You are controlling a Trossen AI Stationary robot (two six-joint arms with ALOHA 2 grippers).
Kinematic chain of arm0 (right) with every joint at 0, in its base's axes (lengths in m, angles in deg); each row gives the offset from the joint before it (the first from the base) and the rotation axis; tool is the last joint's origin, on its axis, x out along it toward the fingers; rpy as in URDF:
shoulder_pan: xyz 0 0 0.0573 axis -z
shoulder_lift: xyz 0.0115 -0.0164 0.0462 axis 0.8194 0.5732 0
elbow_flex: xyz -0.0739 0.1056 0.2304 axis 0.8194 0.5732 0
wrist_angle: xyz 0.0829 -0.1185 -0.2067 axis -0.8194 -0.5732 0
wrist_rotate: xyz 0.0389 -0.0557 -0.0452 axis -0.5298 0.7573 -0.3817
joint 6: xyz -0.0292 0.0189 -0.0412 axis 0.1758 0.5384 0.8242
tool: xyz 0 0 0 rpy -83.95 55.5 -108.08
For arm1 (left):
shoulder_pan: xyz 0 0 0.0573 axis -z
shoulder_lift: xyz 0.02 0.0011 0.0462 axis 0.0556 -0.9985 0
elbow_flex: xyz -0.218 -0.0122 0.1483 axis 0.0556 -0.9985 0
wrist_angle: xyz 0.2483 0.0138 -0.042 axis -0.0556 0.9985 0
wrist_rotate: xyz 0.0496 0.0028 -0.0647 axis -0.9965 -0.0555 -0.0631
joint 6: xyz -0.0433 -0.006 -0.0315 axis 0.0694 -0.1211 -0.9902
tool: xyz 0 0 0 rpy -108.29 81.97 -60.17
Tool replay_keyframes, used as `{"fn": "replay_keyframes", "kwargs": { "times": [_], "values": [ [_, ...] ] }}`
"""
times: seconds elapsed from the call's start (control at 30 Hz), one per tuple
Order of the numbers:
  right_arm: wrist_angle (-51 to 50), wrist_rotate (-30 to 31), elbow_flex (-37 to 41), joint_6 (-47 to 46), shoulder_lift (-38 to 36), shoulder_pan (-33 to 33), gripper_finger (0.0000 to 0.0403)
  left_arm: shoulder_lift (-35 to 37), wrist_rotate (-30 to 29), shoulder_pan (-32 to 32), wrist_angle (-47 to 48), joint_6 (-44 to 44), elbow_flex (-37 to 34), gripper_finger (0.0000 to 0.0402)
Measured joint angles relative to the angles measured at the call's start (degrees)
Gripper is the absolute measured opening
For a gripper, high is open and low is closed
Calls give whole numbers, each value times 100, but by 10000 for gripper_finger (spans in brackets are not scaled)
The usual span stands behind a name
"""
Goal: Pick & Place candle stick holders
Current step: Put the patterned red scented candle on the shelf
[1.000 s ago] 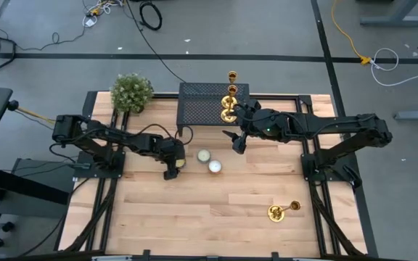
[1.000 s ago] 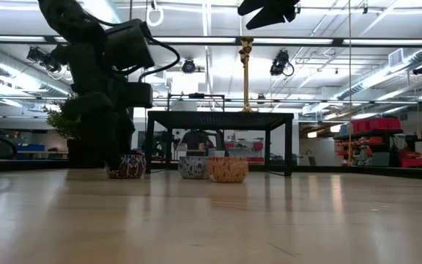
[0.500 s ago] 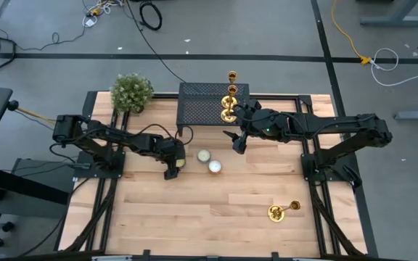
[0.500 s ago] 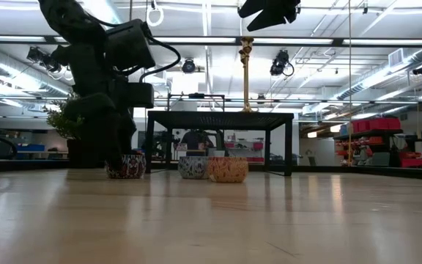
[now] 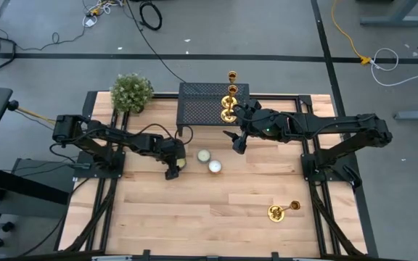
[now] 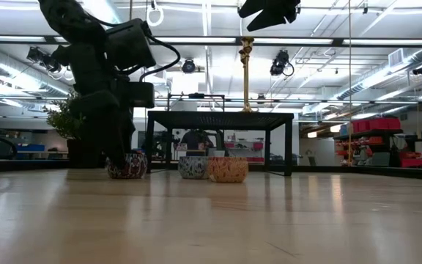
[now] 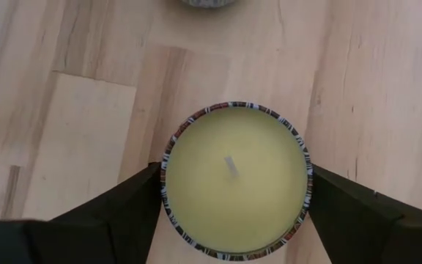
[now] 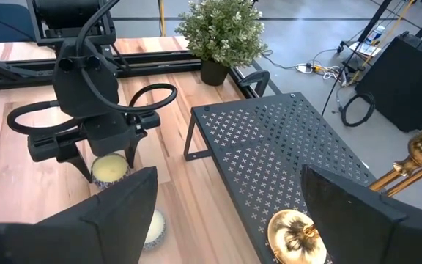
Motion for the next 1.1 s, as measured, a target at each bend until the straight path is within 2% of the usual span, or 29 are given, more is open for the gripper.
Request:
{"fn": "replay_keyframes", "kwargs": {
  "times": [0.2, 0.47, 0.73, 1.1],
  "values": [
    [2, 0, 0, -1, 0, 0, 336, 0, 182, 0, 437, 15, 338, 306],
    [2, 0, 0, 1, 0, 0, 336, 0, 124, -4, 1180, 559, 1275, 308],
    [2, 0, 0, 55, 0, 0, 336, 0, -641, -42, 1904, 1214, 2282, 308],
    [2, 0, 0, 200, 0, 0, 336, 2, -815, -748, 2867, 1363, 3264, 309]
  ]
}}
